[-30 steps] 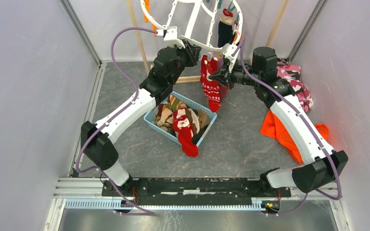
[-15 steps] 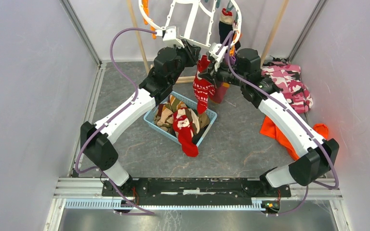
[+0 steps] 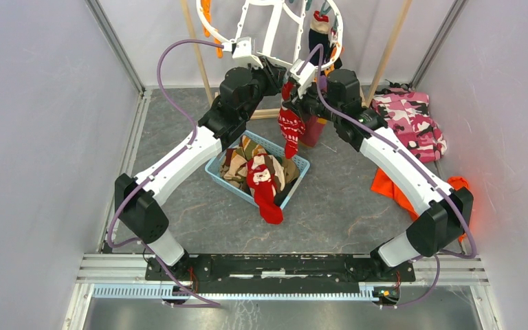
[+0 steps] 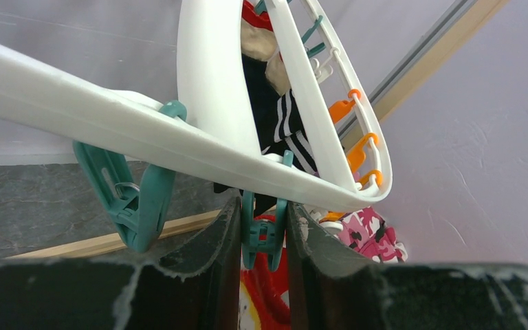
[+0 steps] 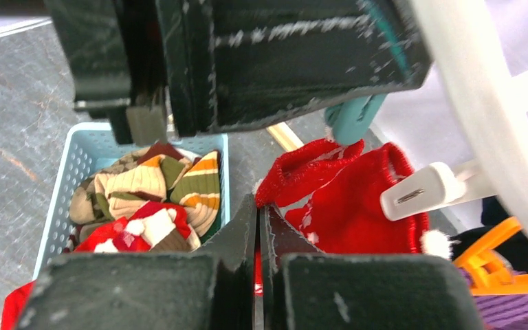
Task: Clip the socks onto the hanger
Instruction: Clamp the sock onto the hanger.
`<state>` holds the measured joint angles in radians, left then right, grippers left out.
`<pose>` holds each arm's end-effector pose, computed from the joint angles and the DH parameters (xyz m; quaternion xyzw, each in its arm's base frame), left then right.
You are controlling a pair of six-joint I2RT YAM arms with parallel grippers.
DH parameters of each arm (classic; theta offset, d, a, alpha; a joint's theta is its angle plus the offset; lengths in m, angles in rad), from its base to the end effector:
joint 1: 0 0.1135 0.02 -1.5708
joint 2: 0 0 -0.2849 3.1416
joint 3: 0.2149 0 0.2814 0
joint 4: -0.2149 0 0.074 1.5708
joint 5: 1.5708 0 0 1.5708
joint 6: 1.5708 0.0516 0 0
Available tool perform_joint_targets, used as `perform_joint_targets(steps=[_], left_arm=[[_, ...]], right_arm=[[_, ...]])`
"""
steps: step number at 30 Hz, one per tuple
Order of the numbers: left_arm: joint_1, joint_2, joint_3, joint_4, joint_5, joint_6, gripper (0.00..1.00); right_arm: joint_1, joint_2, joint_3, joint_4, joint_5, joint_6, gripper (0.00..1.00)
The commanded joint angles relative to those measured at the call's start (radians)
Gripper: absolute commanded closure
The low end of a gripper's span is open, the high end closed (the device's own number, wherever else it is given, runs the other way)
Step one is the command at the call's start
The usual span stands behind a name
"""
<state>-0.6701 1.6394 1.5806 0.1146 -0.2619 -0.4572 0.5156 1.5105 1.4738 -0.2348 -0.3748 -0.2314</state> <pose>0.3541 -0.2635 0.4484 -0.0219 0.6874 -0.3090 0.6568 0.3364 0.2123 0.4150 -0.3904 0.6873 0.2310 0.5673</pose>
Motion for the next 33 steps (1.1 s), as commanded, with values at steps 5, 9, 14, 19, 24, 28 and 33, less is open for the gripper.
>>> perform_joint_targets(steps=[5,9,14,19,24,28,33], left_arm=[[-0.005,-0.028,0.051,-0.010,-0.027,-0.063,0.98],[-0.005,-0.030,0.052,-0.013,-0.024,-0.072,0.98],[-0.005,-0.030,0.050,-0.019,-0.017,-0.083,0.98],[-0.005,-0.029,0.048,-0.022,-0.010,-0.092,0.98],[-0.004,-0.029,0.050,-0.023,-0.005,-0.098,0.98],[-0.005,-0.027,0.052,-0.023,-0.001,-0.102,0.98],[-0.005,-0.027,0.055,-0.025,0.004,-0.104,0.98]], right_arm=[[0.005,0.016,0.087,0.083,0.040,0.020,1.00],[0.006,0.021,0.088,0.086,0.042,0.020,1.00],[0.007,0.020,0.090,0.091,0.050,0.008,1.00],[0.008,0.022,0.102,0.098,0.058,-0.008,1.00],[0.010,0.026,0.118,0.104,0.066,-0.035,1.00],[0.012,0.029,0.129,0.110,0.074,-0.056,1.00],[0.012,0.038,0.143,0.113,0.083,-0.072,1.00]])
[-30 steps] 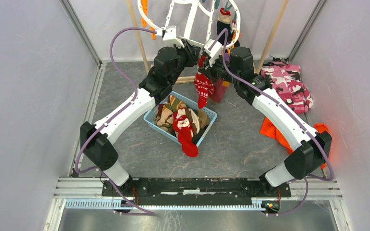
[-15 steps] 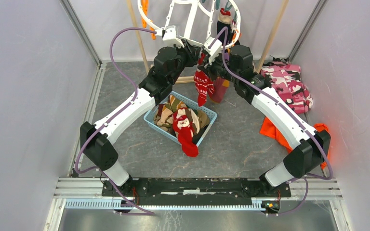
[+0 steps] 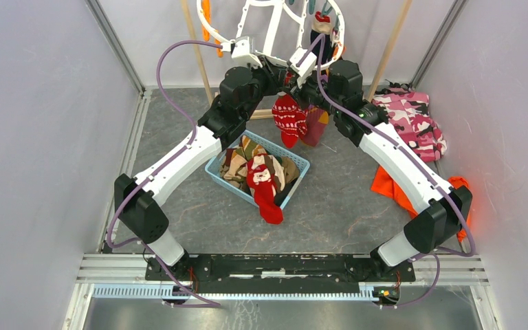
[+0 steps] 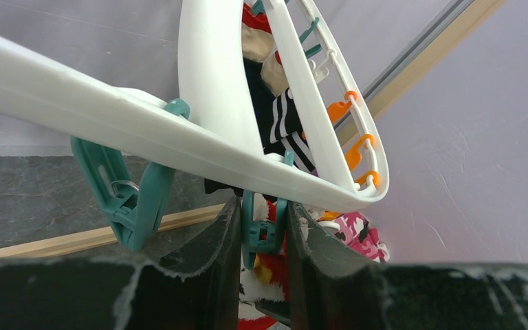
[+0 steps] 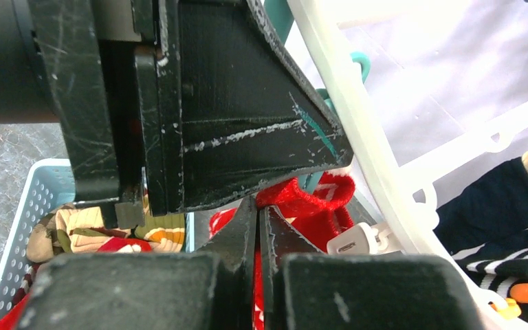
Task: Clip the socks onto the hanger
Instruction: Clamp the sock onto the hanger.
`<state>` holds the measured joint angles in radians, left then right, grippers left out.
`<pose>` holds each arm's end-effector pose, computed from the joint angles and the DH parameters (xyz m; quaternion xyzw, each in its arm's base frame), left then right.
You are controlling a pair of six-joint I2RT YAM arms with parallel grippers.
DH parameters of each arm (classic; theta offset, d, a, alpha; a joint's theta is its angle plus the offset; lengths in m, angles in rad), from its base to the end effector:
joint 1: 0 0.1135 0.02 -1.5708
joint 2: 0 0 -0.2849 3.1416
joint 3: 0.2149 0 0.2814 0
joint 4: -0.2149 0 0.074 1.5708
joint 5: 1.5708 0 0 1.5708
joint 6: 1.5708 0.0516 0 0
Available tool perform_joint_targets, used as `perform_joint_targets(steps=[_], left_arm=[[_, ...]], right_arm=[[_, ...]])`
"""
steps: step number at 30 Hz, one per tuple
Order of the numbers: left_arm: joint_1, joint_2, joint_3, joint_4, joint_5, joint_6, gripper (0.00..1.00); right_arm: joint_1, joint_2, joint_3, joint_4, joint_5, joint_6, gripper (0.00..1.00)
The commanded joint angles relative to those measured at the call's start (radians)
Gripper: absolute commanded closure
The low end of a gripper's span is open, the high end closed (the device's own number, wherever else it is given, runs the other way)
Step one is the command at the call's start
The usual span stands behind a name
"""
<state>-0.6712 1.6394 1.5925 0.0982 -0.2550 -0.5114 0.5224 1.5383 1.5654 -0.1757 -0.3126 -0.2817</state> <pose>0.3532 -0.2639 0.4511 -0.0374 0.6883 -0.3282 0.6458 0.3437 0.2162 0.4475 -0.3863 0.6490 0.1945 0.6259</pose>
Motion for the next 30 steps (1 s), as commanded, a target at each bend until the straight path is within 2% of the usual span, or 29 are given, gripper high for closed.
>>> perform_joint_targets(steps=[1,4,5,11,15,20,22,23,30], left_arm=[[-0.004,-0.027,0.043,-0.009,-0.003,-0.050,0.98],[-0.003,-0.027,0.044,-0.008,-0.001,-0.053,0.97],[-0.002,-0.028,0.044,-0.008,-0.001,-0.055,0.94],[-0.002,-0.039,0.042,-0.018,-0.009,-0.072,0.58],[-0.002,-0.049,0.039,-0.024,-0.013,-0.080,0.45],[-0.002,-0.068,0.032,-0.039,-0.016,-0.084,0.35],[-0.002,-0.086,0.018,-0.045,-0.017,-0.085,0.31],[-0.003,-0.096,0.011,-0.047,-0.015,-0.085,0.29],[-0.003,-0.189,-0.065,-0.071,0.017,-0.093,0.22]], right_arm=[[0.004,0.010,0.051,0.056,0.022,-0.022,1.00],[0.005,0.012,0.049,0.051,0.022,-0.022,1.00],[0.006,0.010,0.046,0.049,0.020,-0.022,1.00],[0.005,-0.008,0.009,0.043,0.021,-0.033,1.00],[0.005,-0.018,-0.010,0.039,0.026,-0.037,1.00],[0.005,-0.025,-0.011,0.033,0.033,-0.039,0.99],[0.004,-0.030,-0.011,0.025,0.035,-0.037,0.94],[0.003,-0.034,-0.011,0.021,0.036,-0.036,0.88],[-0.009,-0.069,-0.015,-0.037,0.013,-0.022,0.66]])
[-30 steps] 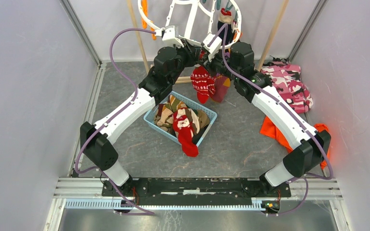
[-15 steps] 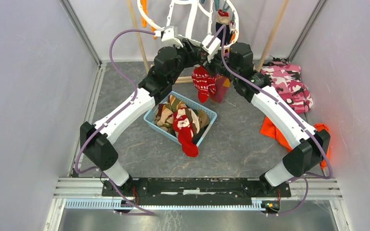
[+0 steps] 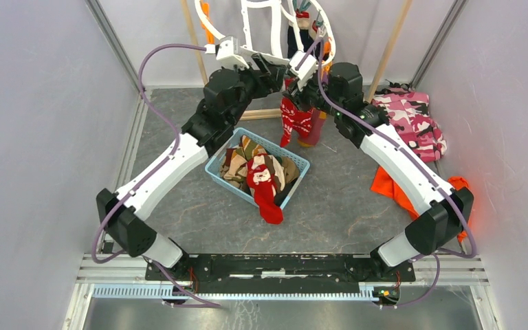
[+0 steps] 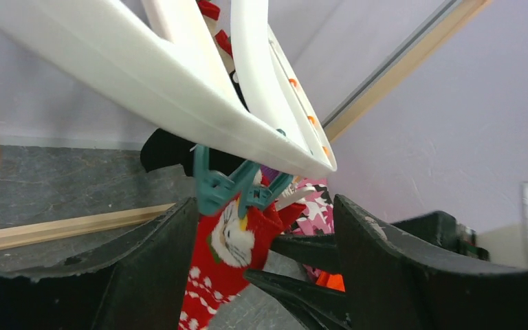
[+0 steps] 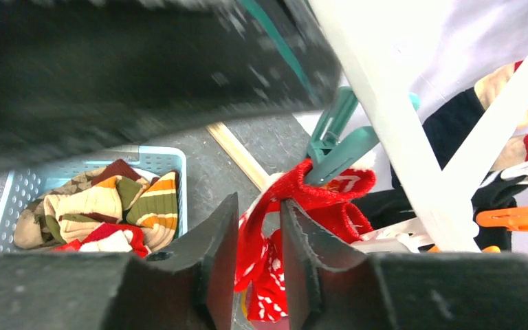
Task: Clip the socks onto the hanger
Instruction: Clamp the sock onto the hanger.
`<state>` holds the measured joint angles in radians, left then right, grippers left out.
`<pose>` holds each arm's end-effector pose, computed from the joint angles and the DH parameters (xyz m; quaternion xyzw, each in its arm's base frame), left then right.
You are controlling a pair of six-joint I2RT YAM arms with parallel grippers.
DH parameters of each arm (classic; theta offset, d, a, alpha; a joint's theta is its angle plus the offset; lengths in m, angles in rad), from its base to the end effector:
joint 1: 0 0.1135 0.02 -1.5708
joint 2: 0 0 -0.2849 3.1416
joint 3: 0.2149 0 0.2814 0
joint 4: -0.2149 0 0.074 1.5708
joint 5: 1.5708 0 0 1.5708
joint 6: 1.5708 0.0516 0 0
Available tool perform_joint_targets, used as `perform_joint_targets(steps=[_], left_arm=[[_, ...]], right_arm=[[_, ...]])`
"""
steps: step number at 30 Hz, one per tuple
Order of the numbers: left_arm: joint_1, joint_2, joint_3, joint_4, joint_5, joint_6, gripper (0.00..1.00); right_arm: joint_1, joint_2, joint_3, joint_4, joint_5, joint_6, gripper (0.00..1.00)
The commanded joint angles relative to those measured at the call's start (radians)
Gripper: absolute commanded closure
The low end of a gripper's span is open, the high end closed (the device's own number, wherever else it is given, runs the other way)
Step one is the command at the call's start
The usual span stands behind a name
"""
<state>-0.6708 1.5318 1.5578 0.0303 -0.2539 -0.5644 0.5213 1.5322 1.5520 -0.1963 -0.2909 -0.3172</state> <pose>0.3260 -0.2422 0.4723 -0.0556 0.6853 -0.3465 0.6381 0.3431 0.2141 0.4420 -0.3938 0.6550 0.1753 0.6206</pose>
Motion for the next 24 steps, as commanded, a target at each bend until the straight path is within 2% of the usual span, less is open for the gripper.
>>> perform_joint_targets(steps=[1,8,14,21,24], left_arm=[[-0.003,-0.095,-0.041,-0.011,0.028,-0.040,0.22],[-0.003,-0.212,-0.163,0.003,0.169,-0.016,0.19],[-0.003,-0.325,-0.306,0.064,0.364,0.027,0.12],[-0.003,-0.502,-0.527,0.062,0.410,0.065,0.00],[-0.001,-0.579,-0.635,0.054,0.388,0.071,0.00]], right_arm=[[-0.011,-0.070,-0.001,-0.030,-0.017,0.016,0.63],[-0.086,-0.144,-0.021,-0.158,-0.139,-0.004,0.49],[-0.231,-0.221,-0.087,-0.235,-0.395,-0.050,0.40],[-0.365,-0.311,-0.229,-0.330,-0.658,-0.144,0.30],[-0.400,-0.339,-0.309,-0.374,-0.737,-0.199,0.27]])
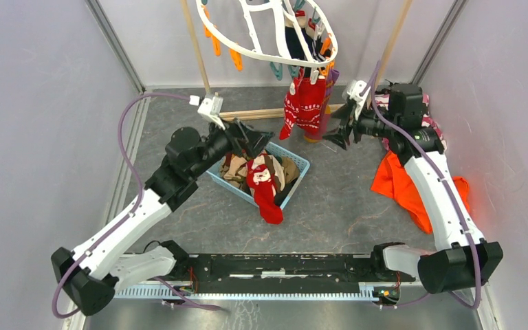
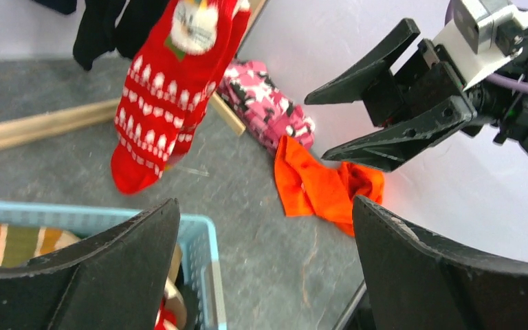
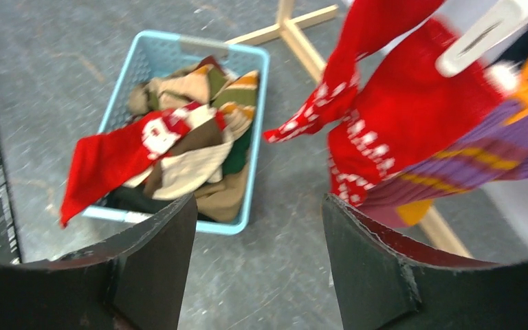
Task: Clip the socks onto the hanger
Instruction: Clamp the sock onto the hanger, then pick up the sock from the bin.
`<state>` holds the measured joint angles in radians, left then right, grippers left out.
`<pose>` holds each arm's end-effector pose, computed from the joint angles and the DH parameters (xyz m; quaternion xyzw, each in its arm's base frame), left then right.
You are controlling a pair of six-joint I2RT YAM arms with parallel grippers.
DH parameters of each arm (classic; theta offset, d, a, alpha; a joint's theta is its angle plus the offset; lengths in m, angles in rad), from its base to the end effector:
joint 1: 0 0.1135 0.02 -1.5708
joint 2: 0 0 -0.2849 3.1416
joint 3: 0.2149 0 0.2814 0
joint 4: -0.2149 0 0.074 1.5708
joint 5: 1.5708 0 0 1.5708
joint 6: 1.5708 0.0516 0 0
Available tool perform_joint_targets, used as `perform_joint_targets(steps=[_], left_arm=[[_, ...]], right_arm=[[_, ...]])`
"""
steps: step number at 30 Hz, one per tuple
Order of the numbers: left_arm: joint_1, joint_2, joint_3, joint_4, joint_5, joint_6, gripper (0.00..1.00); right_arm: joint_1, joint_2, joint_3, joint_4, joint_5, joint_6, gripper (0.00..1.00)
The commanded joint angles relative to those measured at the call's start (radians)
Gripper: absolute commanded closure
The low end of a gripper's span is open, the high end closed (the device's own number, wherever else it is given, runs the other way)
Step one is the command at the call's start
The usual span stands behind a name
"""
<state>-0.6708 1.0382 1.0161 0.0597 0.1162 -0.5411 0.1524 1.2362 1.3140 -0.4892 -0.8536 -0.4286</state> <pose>0.2130 -0.1767 0.4176 0.0866 0.6884 -0.4426 0.5681 0.2855 0.0832 0.4206 -0.4354 0.6647 0.2744 0.5416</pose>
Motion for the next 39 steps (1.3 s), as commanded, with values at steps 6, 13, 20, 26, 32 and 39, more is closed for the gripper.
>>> perform_joint_targets(steps=[6,13,20,26,32,39], left_arm=[[0.005,-0.186,-0.271,0.009,-0.017,0.008,0.00],[0.020,-0.187,-0.340,-0.053,-0.028,-0.023,0.02],[0.025,-0.138,-0.339,-0.158,-0.028,-0.053,0.08],[0.025,-0.104,-0.338,-0.207,0.000,-0.070,0.15],[0.025,-0.084,-0.370,-0.202,0.022,-0.148,0.19],[0.025,-0.052,-0.369,-0.229,0.049,-0.171,0.22]], right_arm=[[-0.084,-0.084,-0.233,-0.132,-0.228,-0.180,0.24],[-0.170,-0.159,-0.405,-0.052,-0.204,-0.203,0.23],[-0.243,-0.210,-0.533,0.056,-0.266,-0.136,0.23],[-0.259,-0.202,-0.573,0.101,-0.293,-0.099,0.24],[-0.260,-0.142,-0.556,0.115,-0.329,-0.088,0.24],[-0.260,-0.157,-0.574,0.113,-0.302,-0.106,0.24]])
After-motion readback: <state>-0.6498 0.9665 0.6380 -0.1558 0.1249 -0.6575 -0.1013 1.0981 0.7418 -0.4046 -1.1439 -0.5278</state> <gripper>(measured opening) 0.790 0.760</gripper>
